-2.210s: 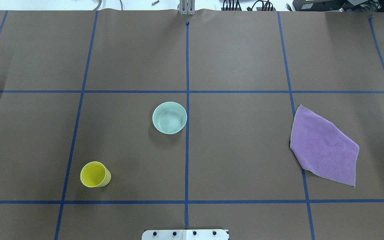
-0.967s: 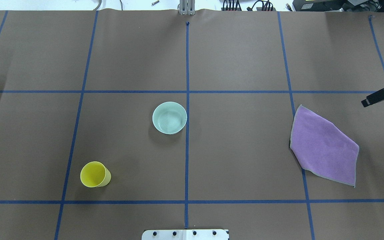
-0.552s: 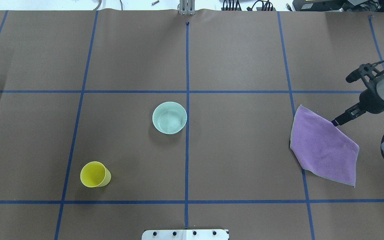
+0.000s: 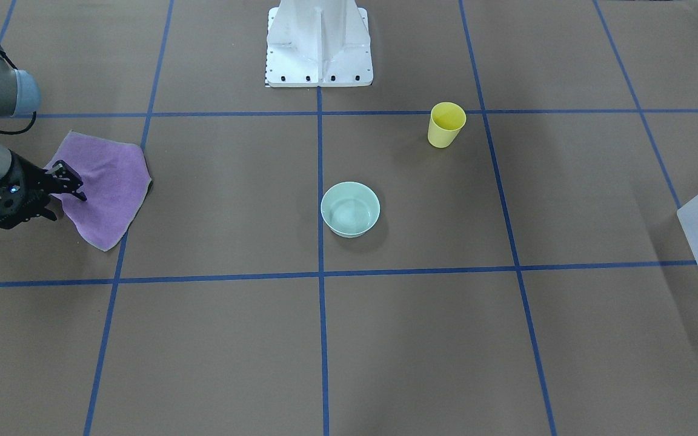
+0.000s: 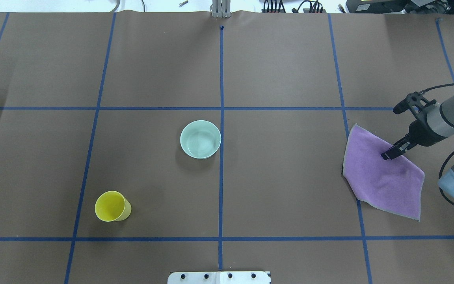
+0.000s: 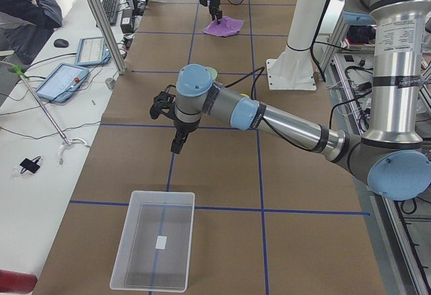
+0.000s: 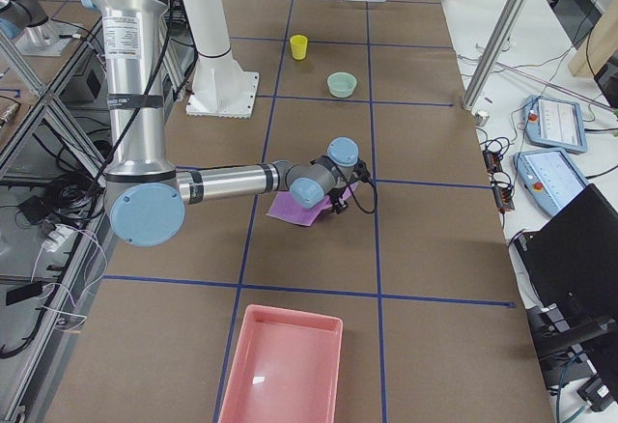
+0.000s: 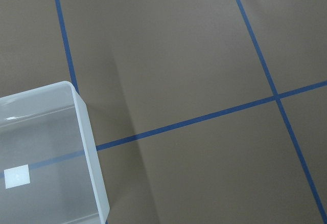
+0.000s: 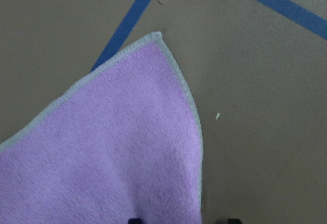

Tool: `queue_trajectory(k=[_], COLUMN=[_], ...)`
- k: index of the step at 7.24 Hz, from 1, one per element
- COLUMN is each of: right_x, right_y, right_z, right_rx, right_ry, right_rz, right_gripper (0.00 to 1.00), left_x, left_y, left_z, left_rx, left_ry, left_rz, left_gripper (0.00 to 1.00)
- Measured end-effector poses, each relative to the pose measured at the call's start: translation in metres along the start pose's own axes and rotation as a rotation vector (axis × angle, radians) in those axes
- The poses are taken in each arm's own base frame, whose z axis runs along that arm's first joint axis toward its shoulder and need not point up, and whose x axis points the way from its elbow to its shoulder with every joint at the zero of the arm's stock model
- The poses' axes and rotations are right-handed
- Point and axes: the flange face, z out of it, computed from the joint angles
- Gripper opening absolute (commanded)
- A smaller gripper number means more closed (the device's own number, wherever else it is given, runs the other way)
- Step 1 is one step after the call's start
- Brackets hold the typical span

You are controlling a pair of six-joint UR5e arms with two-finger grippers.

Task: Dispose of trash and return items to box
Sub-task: 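Reach the right gripper down and grasp the lavender cloth's near corner, then lift the cloth with the right gripper and drop it into the pink bin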

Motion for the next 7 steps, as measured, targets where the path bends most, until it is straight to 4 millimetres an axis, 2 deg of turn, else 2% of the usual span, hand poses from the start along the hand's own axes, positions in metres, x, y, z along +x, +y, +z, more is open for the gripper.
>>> queue_trajectory(k=[2, 4, 5, 7], right_x=[-0.003, -0.011, -0.006, 0.034], right_y=[0.002, -0.002, -0.002, 0.023], right_z=[-0.002, -0.019, -0.043, -0.109], right_rx=[0.0, 0.018, 0.047, 0.131], right_ry=[-0.017, -0.055, -0.076, -0.094], right_rz=[-0.001, 0.028, 0.057, 0.15], right_gripper=[0.0, 0.0, 0.0, 0.0], left_x=[0.002, 0.006, 0.008, 0.009], left_y=[-0.001, -0.002, -0.002, -0.001], left_z=[-0.001, -0.004, -0.006, -0.006], left_rx=[0.004, 0.011, 0.013, 0.014], left_ry=[0.004, 0.007, 0.008, 0.009], left_rz=[-0.013, -0.021, -0.02, -0.021], left_gripper=[0.99, 0.99, 0.99, 0.99])
